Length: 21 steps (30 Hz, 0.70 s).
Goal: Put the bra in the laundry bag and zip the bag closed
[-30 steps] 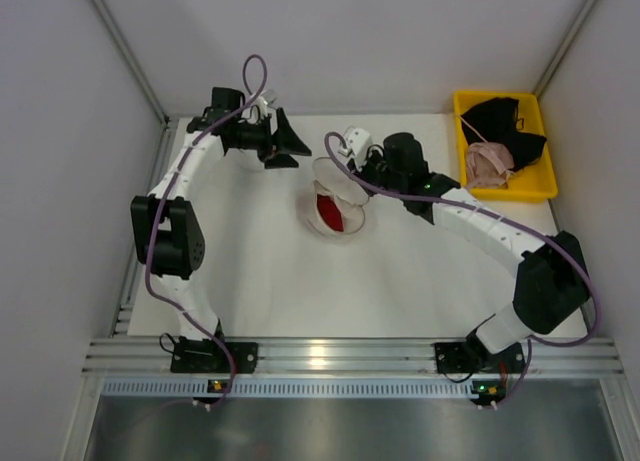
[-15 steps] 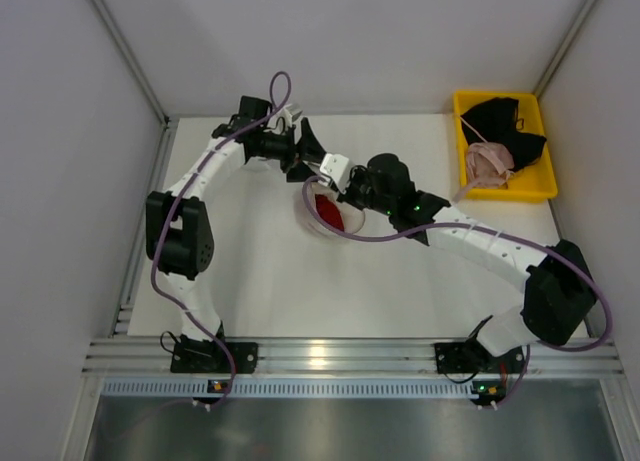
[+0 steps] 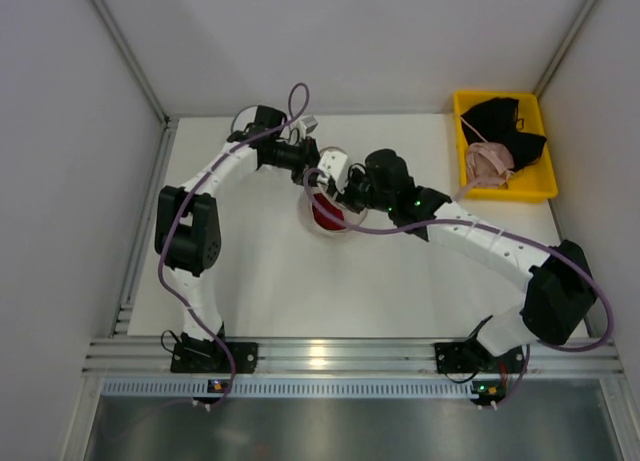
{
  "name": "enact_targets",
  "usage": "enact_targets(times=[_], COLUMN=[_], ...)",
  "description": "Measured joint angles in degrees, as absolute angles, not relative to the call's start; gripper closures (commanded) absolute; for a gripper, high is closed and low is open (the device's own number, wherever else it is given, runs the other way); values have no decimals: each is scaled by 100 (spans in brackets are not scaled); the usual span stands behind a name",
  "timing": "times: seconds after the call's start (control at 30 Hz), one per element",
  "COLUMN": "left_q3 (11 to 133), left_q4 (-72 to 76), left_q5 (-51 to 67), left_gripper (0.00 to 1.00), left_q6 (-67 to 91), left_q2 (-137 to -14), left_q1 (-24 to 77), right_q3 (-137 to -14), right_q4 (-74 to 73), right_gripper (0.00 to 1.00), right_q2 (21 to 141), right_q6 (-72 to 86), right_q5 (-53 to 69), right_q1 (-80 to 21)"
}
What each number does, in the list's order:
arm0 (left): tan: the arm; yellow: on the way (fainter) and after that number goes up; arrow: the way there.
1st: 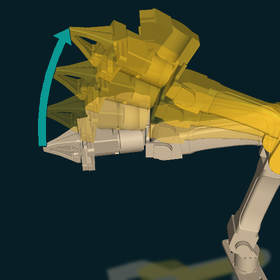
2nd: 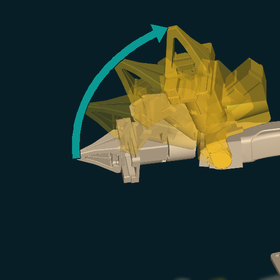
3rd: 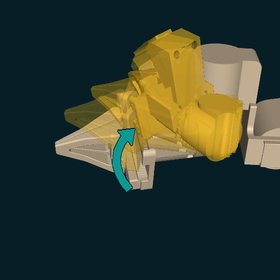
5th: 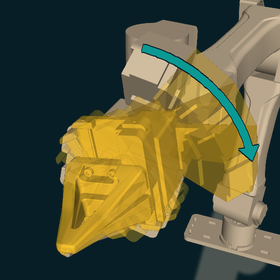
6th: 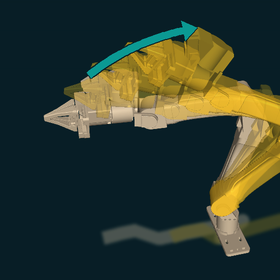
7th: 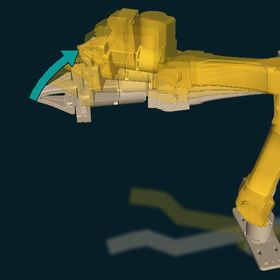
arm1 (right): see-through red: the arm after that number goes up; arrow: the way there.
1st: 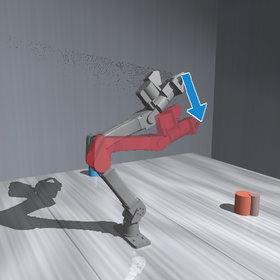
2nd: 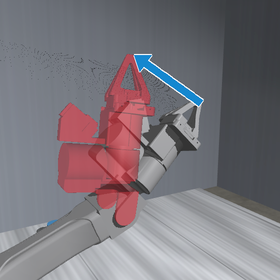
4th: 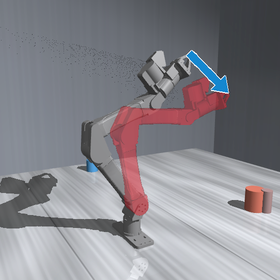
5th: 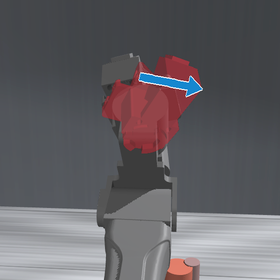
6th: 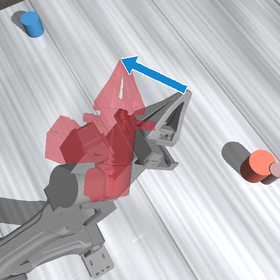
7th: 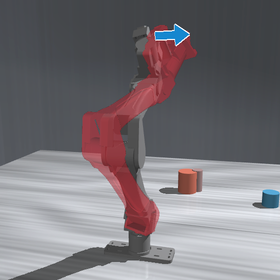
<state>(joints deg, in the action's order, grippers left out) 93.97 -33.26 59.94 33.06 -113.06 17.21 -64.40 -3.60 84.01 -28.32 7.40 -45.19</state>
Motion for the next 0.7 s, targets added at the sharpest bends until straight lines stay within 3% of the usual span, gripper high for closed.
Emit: enact_targets(times=[0.03, 0.1, 0.13, 0.23, 0.43, 0.7], left_q3=[9367, 9225, 9142, 8844, 8589, 8427], left_q4=[-3308, -3293, -3295, -3297, -3343, -3446], left_q5=[6040, 6152, 6217, 6477, 7030, 7336], left_gripper=[89, 94, 96, 100, 100, 100], left_q6=[3238, 3083, 3006, 2707, 1929, 961], left_q2=[-11306, -11306, -11306, -11306, -11306, -11303], left_q1=[1717, 1686, 1662, 1562, 1420, 1400], right_q3=[-6543, -6971, -7253, -7929, -8637, -7992], right_q4=[-475, -840, -969, -1186, -1769, -2158], right_gripper=[57, 43, 30, 16, 16, 11], right_q2=[8405, 8458, 8519, 8722, 9592, 10634], right_q6=[-2742, -2329, -2073, -1417, 84, 1387], right_q5=[867, 1273, 1542, 2126, 4014, 5599], right_q1=[-4464, -4128, -3826, -2919, -1313, -1011])
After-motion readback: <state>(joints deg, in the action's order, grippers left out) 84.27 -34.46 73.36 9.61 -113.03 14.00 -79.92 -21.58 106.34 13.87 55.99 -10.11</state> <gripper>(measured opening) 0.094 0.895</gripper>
